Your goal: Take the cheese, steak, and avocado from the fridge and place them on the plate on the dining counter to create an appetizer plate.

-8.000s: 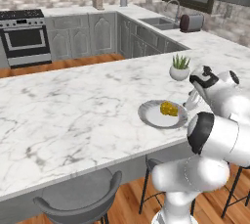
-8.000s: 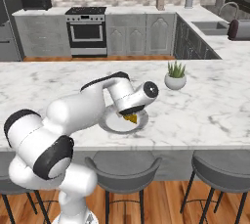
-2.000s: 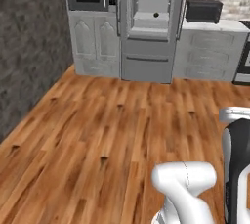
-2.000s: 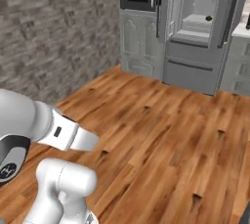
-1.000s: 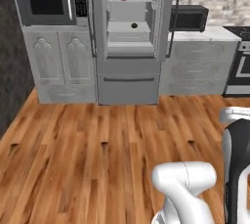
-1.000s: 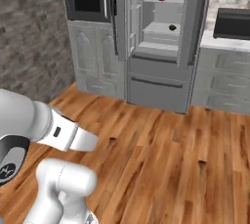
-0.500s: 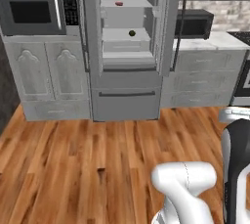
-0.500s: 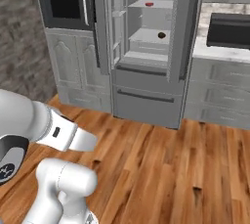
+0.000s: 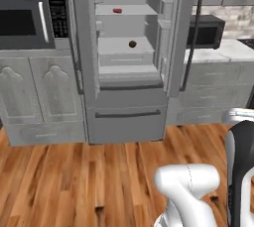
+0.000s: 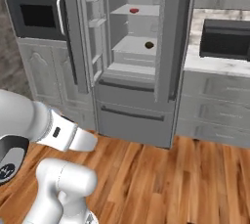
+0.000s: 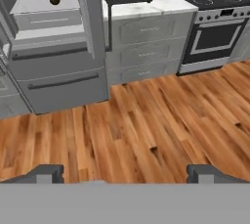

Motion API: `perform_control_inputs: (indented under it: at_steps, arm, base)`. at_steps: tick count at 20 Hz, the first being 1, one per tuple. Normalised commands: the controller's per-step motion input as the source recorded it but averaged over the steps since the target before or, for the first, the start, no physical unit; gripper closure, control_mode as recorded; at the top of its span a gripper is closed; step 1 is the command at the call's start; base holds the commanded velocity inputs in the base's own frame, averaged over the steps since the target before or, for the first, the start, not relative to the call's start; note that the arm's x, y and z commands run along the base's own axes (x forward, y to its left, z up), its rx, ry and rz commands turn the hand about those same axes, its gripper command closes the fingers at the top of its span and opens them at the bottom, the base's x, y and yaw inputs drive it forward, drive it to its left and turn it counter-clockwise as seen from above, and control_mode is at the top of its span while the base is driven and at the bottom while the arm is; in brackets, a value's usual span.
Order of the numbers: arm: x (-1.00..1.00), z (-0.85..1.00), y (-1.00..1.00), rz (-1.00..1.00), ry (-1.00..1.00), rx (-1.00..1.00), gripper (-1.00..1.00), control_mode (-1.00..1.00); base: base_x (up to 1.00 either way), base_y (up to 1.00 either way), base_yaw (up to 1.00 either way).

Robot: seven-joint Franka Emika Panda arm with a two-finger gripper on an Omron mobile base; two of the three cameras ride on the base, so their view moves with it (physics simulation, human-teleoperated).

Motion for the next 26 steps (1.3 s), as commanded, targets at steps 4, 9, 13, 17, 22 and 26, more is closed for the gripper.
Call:
perform_control_inputs:
  at_steps: [4, 9, 13, 17, 22, 26]
  arm:
    - [0.0, 0.0, 0.0, 0.0, 0.0, 0.0, -1.0, 1.0]
    - [0.0, 0.0, 0.0, 0.0, 0.0, 0.0, -1.0, 1.0]
    - [0.0, 0.0, 0.0, 0.0, 0.0, 0.0, -1.0, 1.0]
    - [0.0, 0.0, 0.0, 0.0, 0.0, 0.0, -1.0, 1.0]
    - [0.0, 0.0, 0.0, 0.0, 0.0, 0.0, -1.0, 1.0]
    - [0.0, 0.0, 0.0, 0.0, 0.0, 0.0, -1.0, 1.0]
  base:
    - [0.96, 0.14, -0.07]
    - [0.86, 0.26, -0.08]
    - [0.67, 0.57, -0.09]
    - [0.33, 0.56, -0.09]
    - [0.0, 0.03, -0.02]
    - [0.0, -0.25, 0.0]
